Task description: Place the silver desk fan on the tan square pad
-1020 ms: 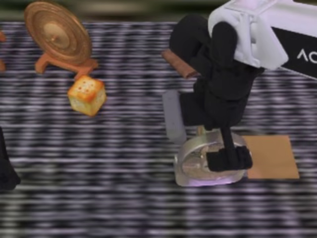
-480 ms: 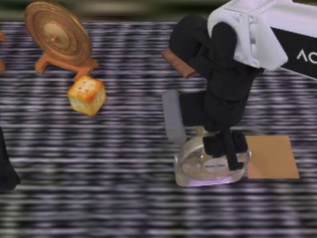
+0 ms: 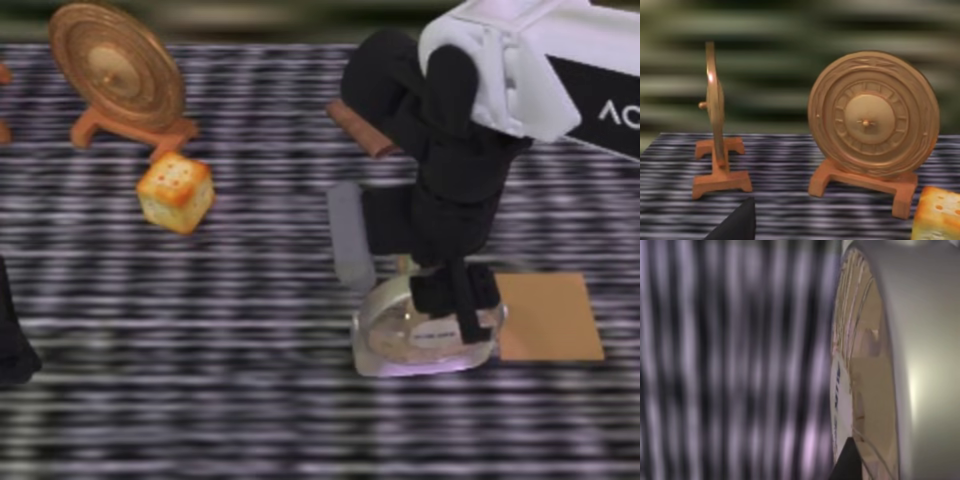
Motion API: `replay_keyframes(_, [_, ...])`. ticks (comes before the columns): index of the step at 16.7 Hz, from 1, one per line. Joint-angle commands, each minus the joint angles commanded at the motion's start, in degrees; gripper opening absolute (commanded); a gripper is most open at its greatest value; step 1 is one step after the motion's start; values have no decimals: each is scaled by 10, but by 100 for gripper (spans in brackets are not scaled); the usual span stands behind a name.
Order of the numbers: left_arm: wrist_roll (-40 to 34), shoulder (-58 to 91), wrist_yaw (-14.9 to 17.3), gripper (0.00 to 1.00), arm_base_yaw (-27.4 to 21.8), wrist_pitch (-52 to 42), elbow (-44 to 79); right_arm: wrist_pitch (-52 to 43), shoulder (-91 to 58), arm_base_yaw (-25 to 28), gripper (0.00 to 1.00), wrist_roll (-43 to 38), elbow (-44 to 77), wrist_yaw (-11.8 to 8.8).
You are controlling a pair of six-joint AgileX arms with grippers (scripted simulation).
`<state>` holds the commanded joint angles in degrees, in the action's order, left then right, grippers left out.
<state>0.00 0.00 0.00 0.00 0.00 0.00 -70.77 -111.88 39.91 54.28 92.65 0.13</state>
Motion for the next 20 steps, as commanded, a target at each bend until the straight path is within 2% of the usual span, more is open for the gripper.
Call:
replay_keyframes(4, [0, 0, 0, 100, 0, 0, 0, -2, 0, -1, 0, -1, 2, 0])
replay_keyframes(11, [0, 0, 0, 100, 0, 0, 0, -103, -1, 3, 0, 1, 103, 0])
replay_keyframes(15, [0, 0, 0, 100, 0, 0, 0, -114, 0, 3, 0, 0, 114, 0])
replay_keyframes(18, [0, 0, 0, 100, 0, 0, 0, -111, 4, -8, 0, 7, 106, 0])
replay_keyframes(20, [0, 0, 0, 100, 0, 0, 0, -107, 21, -40, 0, 31, 84, 0])
